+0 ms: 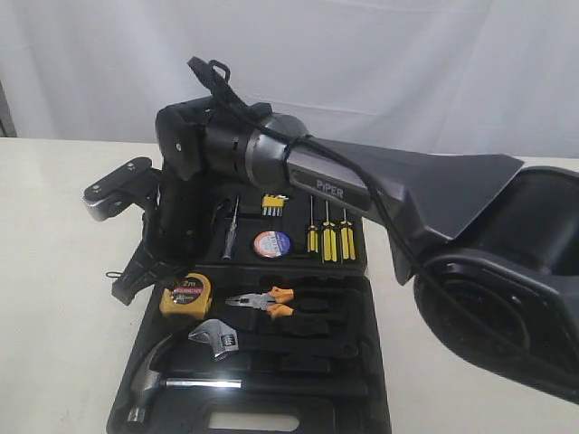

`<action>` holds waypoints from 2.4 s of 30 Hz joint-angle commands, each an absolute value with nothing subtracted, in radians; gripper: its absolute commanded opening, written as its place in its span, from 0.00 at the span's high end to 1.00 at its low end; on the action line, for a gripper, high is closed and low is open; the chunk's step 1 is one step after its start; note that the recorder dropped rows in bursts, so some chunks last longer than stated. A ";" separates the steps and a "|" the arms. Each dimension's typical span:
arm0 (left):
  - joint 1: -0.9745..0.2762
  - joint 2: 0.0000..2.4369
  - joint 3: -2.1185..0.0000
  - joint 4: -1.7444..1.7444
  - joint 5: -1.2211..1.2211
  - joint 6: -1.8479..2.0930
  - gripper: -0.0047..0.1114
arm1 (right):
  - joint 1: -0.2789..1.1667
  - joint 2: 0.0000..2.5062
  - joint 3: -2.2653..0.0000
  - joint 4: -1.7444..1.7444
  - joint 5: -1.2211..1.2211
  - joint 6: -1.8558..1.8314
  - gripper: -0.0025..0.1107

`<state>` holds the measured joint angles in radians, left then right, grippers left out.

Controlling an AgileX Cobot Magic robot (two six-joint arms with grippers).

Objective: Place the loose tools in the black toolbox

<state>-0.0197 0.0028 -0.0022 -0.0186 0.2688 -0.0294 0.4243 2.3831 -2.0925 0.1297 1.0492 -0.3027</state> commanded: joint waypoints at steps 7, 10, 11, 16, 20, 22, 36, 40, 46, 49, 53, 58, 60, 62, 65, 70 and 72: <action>-0.022 0.000 0.000 -0.021 0.268 -0.031 0.96 | 0.409 2.423 -2.091 0.065 1.073 -0.258 0.98; -0.022 0.000 0.000 -0.021 0.268 -0.031 0.96 | 0.391 2.389 -2.091 0.068 1.075 -0.250 0.98; -0.022 0.000 0.000 -0.021 0.268 -0.031 0.96 | 0.386 2.379 -2.091 0.068 1.082 -0.250 0.98; -0.022 0.000 0.000 -0.021 0.268 -0.031 0.96 | 0.372 2.378 -2.091 0.079 1.111 -0.264 0.98; -0.022 0.000 0.000 -0.021 0.268 -0.031 0.96 | 0.372 2.421 -2.091 0.155 1.090 -0.297 0.98; -0.022 0.000 0.000 -0.021 0.268 -0.031 0.96 | 0.372 2.442 -2.091 0.155 1.103 -0.298 0.98; -0.022 0.000 0.000 -0.021 0.268 -0.031 0.96 | 0.374 2.237 -2.093 0.149 1.199 -0.312 0.98; -0.022 0.000 0.000 -0.021 0.268 -0.031 0.96 | 0.382 2.144 -2.091 0.162 1.221 -0.329 0.98; -0.022 0.000 0.000 -0.021 0.268 -0.031 0.96 | 0.421 2.023 -2.012 0.150 1.221 -0.285 0.98; -0.022 0.000 0.000 -0.021 0.268 -0.031 0.96 | 0.459 1.944 -1.896 0.148 1.221 -0.285 0.98; -0.022 0.000 0.000 -0.021 0.268 -0.031 0.96 | 0.595 1.745 -1.606 -0.009 1.221 -0.225 0.98; -0.022 0.000 0.000 -0.021 0.268 -0.031 0.96 | 0.805 1.458 -1.366 -0.245 1.221 0.084 0.98; -0.022 0.000 0.000 -0.021 0.268 -0.031 0.96 | 0.902 1.395 -1.285 -0.343 1.221 0.155 0.98; -0.022 0.000 0.000 -0.021 0.268 -0.031 0.96 | 1.006 1.377 -1.195 -0.454 1.221 0.249 0.98; -0.022 0.000 0.000 -0.021 0.268 -0.031 0.96 | 1.124 1.379 -1.051 -0.659 1.221 0.565 0.98; -0.022 0.000 0.000 -0.021 0.268 -0.031 0.96 | 1.200 1.379 -0.863 -0.735 1.098 0.735 0.98; -0.022 0.000 0.000 -0.021 0.268 -0.031 0.96 | 1.200 1.379 -0.806 -0.757 0.998 0.762 0.98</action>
